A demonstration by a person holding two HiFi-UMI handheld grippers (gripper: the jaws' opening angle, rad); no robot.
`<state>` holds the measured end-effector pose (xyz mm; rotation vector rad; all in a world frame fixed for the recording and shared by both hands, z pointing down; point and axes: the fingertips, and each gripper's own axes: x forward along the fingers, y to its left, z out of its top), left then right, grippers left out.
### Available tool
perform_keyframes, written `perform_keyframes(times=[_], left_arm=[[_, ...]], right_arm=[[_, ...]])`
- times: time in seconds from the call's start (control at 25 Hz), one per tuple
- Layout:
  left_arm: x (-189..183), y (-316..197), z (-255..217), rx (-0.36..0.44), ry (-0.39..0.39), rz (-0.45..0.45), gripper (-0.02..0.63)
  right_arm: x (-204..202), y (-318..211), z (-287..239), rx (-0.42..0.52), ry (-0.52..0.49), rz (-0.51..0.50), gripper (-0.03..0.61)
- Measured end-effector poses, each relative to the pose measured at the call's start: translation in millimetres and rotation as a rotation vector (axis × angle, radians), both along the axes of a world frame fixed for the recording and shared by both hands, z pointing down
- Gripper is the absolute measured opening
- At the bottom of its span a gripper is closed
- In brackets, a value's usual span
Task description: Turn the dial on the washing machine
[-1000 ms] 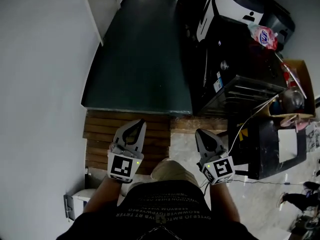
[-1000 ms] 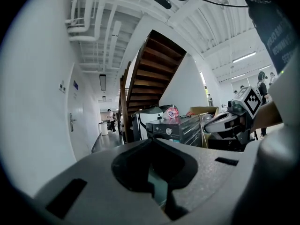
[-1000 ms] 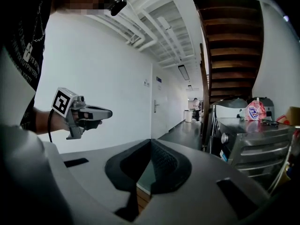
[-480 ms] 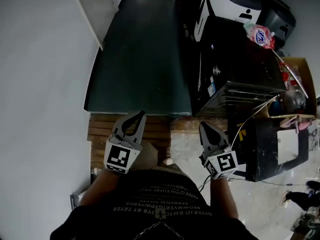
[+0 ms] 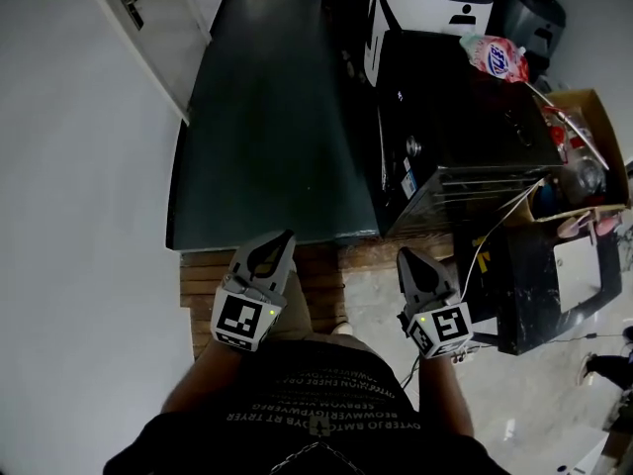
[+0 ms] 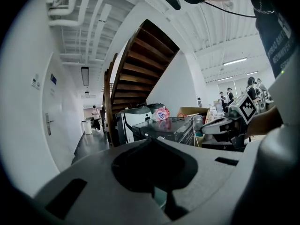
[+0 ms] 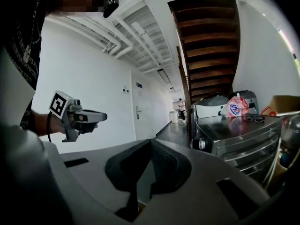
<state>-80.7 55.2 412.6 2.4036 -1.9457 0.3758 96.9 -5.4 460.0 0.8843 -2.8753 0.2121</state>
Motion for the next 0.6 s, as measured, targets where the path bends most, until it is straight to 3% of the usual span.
perform_keyframes(times=[0.32,0.6], left_arm=[[-48,-55,21,-0.025,0.040,0.026,0.003],[-112,-115,31,-0.034,0.059,0.057,0.003]], right_arm=[[-53,-37,13,-0.029,0.043,0.001,-0.003],[-107,-89,22,-0.047,0.071,0.066,-0.003]])
